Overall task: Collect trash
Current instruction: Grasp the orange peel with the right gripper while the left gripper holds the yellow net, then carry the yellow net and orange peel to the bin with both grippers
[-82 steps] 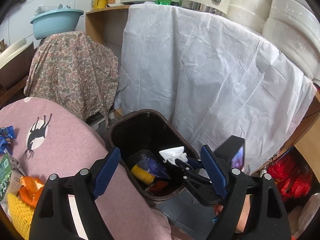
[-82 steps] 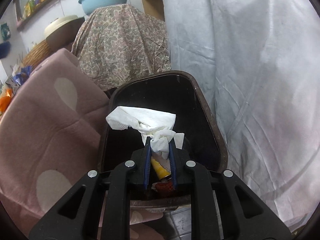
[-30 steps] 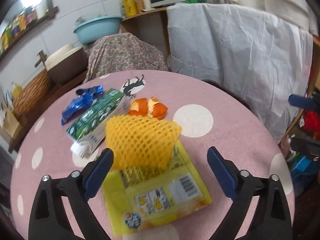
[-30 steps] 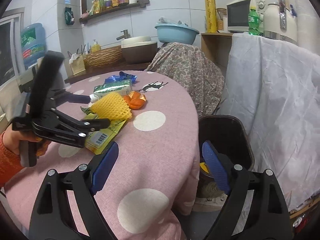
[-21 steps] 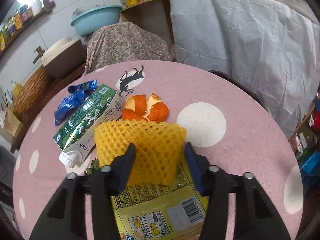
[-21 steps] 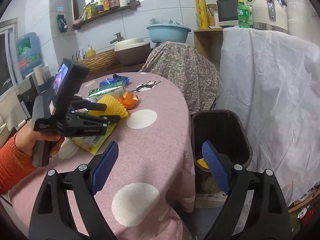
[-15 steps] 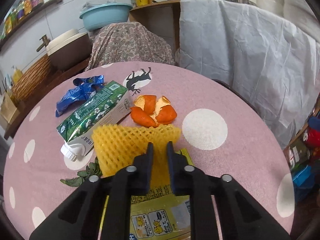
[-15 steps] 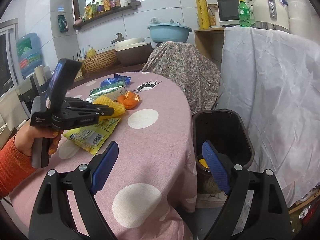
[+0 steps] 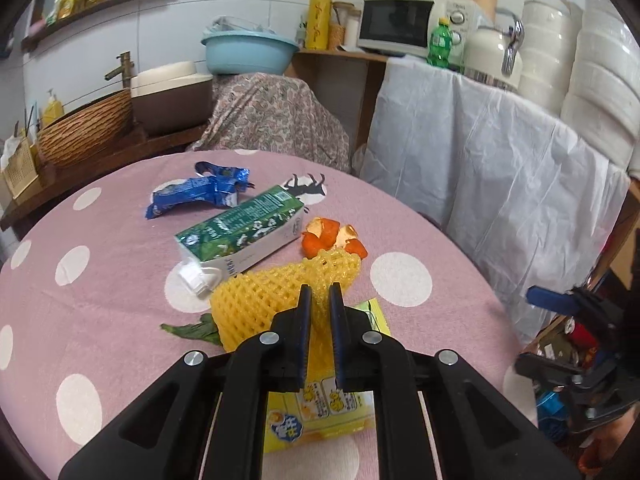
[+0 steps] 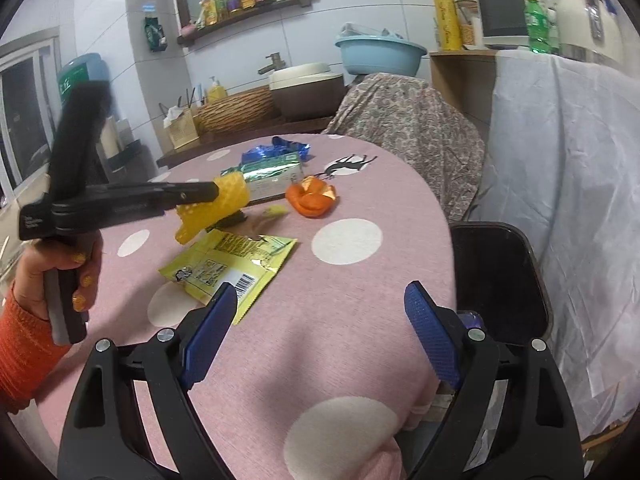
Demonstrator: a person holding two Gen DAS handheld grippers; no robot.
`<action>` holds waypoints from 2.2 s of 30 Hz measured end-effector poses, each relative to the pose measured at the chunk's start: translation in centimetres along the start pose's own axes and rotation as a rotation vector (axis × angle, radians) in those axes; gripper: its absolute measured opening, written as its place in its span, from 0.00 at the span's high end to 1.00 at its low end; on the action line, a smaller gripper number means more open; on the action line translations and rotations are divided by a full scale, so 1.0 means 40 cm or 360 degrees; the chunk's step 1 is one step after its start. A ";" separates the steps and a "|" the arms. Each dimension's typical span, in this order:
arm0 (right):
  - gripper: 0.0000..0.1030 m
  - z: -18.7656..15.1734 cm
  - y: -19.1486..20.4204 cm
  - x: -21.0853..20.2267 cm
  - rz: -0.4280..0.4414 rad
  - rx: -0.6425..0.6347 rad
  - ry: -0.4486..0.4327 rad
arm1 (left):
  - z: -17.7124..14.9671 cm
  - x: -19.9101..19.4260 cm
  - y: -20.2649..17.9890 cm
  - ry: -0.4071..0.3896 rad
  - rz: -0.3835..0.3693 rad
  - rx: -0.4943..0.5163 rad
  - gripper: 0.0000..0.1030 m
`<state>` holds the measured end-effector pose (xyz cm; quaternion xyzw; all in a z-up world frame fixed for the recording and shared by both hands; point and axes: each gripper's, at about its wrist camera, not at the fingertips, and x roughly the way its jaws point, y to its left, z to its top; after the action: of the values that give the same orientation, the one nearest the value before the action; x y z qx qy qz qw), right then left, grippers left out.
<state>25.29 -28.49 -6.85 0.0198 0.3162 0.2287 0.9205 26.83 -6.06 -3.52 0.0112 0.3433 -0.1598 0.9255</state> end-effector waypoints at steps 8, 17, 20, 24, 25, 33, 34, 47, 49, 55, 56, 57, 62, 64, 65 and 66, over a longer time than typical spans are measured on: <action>0.17 0.052 0.054 0.082 0.0040 -0.0132 0.0095 | -0.037 -0.082 0.054 -0.0078 -0.0024 -0.0127 0.90; 0.17 0.139 0.056 0.231 0.0077 -0.0118 0.0259 | -0.058 -0.110 0.094 -0.0103 -0.0031 -0.0199 0.90; 0.18 0.173 0.027 0.288 0.0049 -0.0055 0.0300 | -0.060 -0.112 0.093 -0.0106 -0.0030 -0.0196 0.90; 0.18 0.205 0.006 0.371 0.0024 -0.0019 0.0411 | -0.062 -0.116 0.093 -0.0116 -0.0046 -0.0201 0.90; 0.18 0.208 0.005 0.385 0.0022 -0.0020 0.0431 | -0.062 -0.118 0.094 -0.0120 -0.0048 -0.0197 0.90; 0.29 0.227 0.018 0.463 -0.0023 -0.0083 0.0508 | -0.062 -0.108 0.088 -0.0114 -0.0062 -0.0178 0.90; 0.31 0.230 0.022 0.469 -0.0025 -0.0091 0.0512 | -0.063 -0.107 0.088 -0.0112 -0.0063 -0.0184 0.90; 0.75 0.244 0.049 0.473 -0.0064 -0.0177 0.0457 | -0.063 -0.098 0.093 -0.0093 -0.0066 -0.0197 0.90; 0.76 0.239 0.039 0.455 -0.0050 -0.0150 0.0428 | -0.062 -0.098 0.090 -0.0096 -0.0068 -0.0193 0.90; 0.78 0.226 0.023 0.383 -0.0024 -0.0134 0.0319 | -0.060 -0.095 0.084 -0.0085 -0.0056 -0.0189 0.90; 0.78 0.225 0.019 0.373 -0.0017 -0.0130 0.0308 | -0.059 -0.095 0.082 -0.0083 -0.0051 -0.0186 0.90; 0.78 0.223 0.014 0.363 -0.0008 -0.0122 0.0297 | -0.058 -0.095 0.080 -0.0083 -0.0048 -0.0185 0.90; 0.78 0.205 -0.006 0.303 0.0039 -0.0077 0.0229 | -0.047 -0.102 0.061 -0.0097 -0.0057 -0.0168 0.90; 0.78 0.197 -0.012 0.279 0.0053 -0.0064 0.0200 | -0.039 -0.105 0.047 -0.0108 -0.0061 -0.0155 0.90; 0.78 0.193 -0.015 0.266 0.0061 -0.0059 0.0184 | -0.035 -0.106 0.039 -0.0114 -0.0063 -0.0150 0.90; 0.78 0.189 -0.016 0.257 0.0066 -0.0058 0.0173 | -0.029 -0.108 0.029 -0.0118 -0.0066 -0.0138 0.90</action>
<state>37.18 -23.81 -6.80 -0.0027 0.3610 0.2542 0.8972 23.37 -3.55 -1.78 -0.0421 0.3156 -0.1642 0.9336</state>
